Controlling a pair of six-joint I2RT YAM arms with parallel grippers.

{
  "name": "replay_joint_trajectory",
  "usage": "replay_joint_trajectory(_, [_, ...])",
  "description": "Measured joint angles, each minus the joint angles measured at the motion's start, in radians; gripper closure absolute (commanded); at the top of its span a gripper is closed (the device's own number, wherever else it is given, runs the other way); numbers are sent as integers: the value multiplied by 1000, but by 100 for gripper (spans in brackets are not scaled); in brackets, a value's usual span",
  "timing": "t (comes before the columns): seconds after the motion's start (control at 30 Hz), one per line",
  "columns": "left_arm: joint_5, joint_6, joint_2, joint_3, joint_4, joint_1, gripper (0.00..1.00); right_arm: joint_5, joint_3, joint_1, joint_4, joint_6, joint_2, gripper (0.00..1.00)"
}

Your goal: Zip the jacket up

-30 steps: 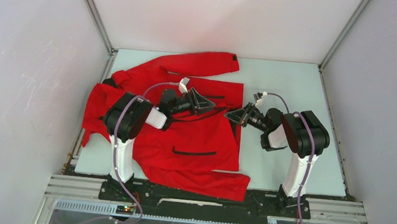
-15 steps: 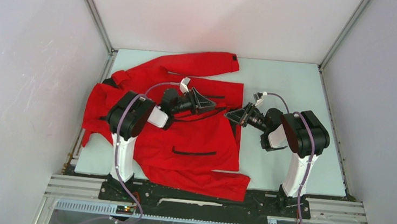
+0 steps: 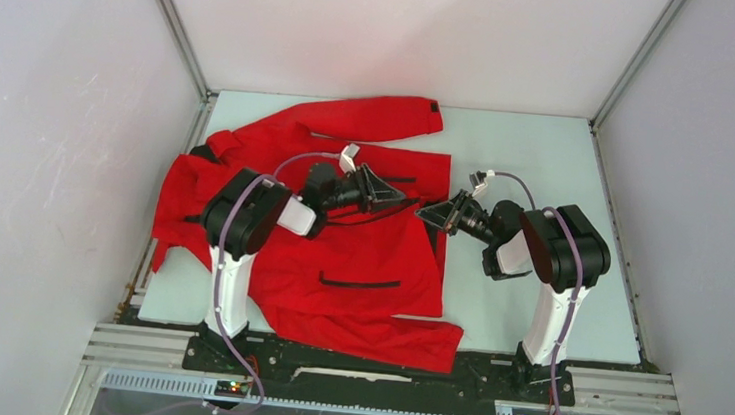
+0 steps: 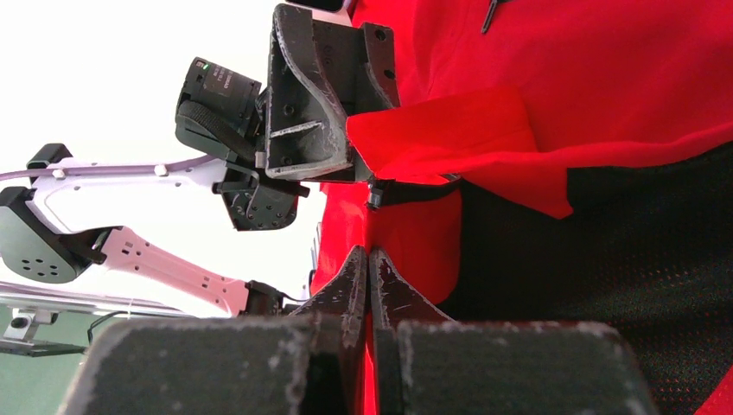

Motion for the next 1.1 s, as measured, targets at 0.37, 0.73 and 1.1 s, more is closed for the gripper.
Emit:
replay_joint_trajectory(0.37, [15, -1, 1, 7, -8, -9, 67, 0, 0, 0, 0, 0, 0, 100])
replay_joint_trajectory(0.73, [19, -10, 12, 12, 8, -14, 73, 0, 0, 0, 0, 0, 0, 100])
replay_joint_trajectory(1.1, [22, -19, 19, 24, 8, -16, 83, 0, 0, 0, 0, 0, 0, 100])
